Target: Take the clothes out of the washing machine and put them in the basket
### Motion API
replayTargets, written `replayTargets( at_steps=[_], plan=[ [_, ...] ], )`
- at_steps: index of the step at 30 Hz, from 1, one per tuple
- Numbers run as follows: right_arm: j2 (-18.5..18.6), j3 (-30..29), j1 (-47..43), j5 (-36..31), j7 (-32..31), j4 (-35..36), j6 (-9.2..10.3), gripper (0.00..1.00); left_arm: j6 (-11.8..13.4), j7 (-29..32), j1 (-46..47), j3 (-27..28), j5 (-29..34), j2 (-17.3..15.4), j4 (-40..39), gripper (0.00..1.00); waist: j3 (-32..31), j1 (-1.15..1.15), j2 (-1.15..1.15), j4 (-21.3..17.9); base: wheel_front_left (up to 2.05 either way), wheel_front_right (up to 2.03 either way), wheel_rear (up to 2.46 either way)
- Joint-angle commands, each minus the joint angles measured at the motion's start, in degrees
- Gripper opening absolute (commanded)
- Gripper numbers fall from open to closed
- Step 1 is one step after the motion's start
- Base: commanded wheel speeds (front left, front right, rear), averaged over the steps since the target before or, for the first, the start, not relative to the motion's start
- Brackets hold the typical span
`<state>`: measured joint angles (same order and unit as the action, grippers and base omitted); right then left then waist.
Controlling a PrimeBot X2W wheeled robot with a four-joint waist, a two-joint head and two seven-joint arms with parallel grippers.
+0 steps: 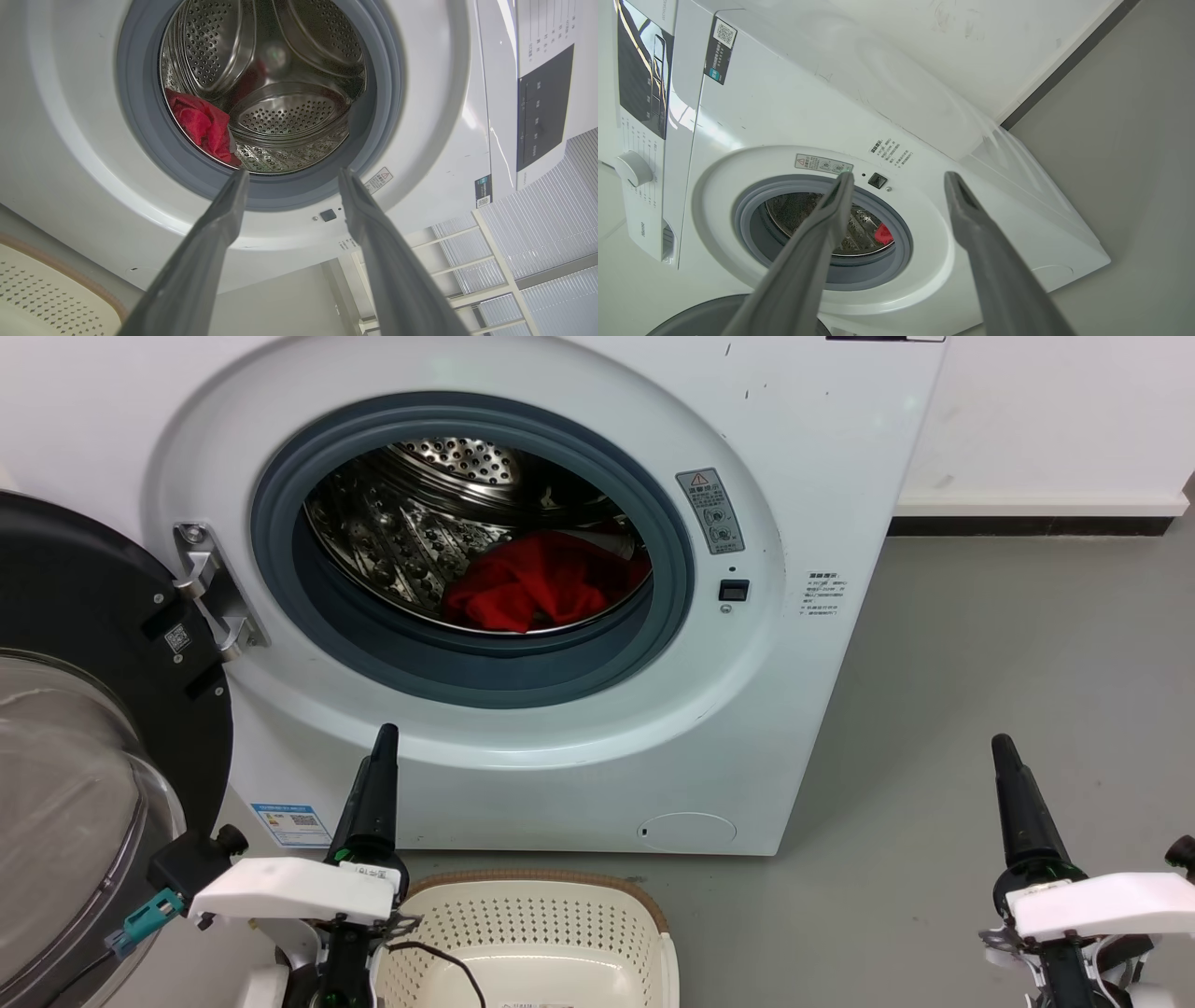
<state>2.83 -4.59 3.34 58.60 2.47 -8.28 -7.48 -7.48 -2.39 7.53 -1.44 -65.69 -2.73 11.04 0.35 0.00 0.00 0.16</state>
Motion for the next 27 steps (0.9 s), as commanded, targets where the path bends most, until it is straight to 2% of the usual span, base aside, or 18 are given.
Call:
replayTargets(
  at_steps=[1,11,27],
  plan=[
    [0.13,0.21,0.48,-1.98,0.44,1.28,-0.01,1.00,-0.01,-0.49,1.85,-0.29,1.81,-0.16,-1.06,1.00,-0.01,0.00,0.00,0.01,0.00,0.00,0.00],
    [0.12,0.74,-0.13,-13.47,2.41,2.43,-0.02,1.00,0.18,-2.47,2.52,-1.99,11.69,-0.16,-1.17,1.00,-0.04,0.00,0.00,0.08,0.00,0.00,0.00],
    [0.11,1.03,-0.42,-29.37,5.19,2.57,-0.01,1.00,2.14,-5.19,3.94,-4.79,25.65,-0.18,-0.56,1.00,-0.13,0.00,0.00,0.03,0.00,0.00,0.00]
  ],
)
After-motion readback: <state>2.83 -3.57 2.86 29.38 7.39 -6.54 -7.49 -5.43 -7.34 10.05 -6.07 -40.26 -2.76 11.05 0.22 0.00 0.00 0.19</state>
